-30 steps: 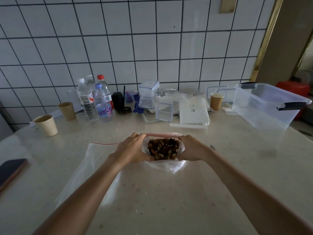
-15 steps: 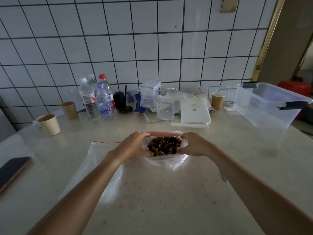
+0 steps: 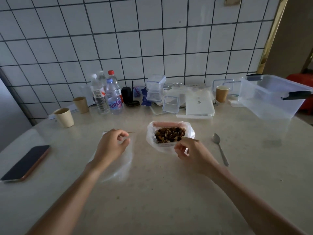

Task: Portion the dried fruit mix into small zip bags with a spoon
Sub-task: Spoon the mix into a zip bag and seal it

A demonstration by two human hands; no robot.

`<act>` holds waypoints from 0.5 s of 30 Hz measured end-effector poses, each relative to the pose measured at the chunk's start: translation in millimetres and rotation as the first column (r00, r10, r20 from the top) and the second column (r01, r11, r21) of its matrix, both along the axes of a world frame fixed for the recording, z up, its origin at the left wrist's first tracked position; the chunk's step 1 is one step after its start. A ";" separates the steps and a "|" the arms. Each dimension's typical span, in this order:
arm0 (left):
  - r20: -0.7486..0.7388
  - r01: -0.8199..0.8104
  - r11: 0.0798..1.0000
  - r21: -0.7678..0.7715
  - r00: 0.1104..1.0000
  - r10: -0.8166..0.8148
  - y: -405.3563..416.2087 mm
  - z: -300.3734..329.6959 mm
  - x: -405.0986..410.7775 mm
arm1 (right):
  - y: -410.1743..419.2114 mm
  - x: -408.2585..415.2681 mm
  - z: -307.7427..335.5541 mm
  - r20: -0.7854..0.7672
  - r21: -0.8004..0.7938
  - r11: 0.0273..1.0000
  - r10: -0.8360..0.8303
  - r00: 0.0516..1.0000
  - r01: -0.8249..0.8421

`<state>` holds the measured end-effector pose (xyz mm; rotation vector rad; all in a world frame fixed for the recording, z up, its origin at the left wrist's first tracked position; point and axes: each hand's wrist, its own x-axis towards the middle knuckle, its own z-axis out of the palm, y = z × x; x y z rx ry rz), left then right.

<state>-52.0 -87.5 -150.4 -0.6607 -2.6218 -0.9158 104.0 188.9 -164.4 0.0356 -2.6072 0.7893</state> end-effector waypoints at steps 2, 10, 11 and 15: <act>-0.053 -0.111 0.993 -0.046 0.993 0.109 -11.9 -6.1 2.3 | -4.7 3.7 -9.9 0.038 0.094 0.995 0.021 0.999 -0.024; -0.054 -0.329 0.893 -0.307 0.943 0.329 -39.5 -33.1 7.3 | -4.5 6.5 -24.9 -0.044 0.195 0.979 0.069 0.997 -0.059; -0.052 -0.329 0.900 -0.286 0.943 0.328 -41.0 -34.3 7.0 | -4.1 6.1 -25.8 -0.047 0.198 0.978 0.072 0.996 -0.061; -0.041 -0.323 0.934 -0.152 0.946 0.321 -45.3 -34.8 4.8 | -4.6 4.0 -28.3 -0.073 0.192 0.980 0.070 0.995 -0.054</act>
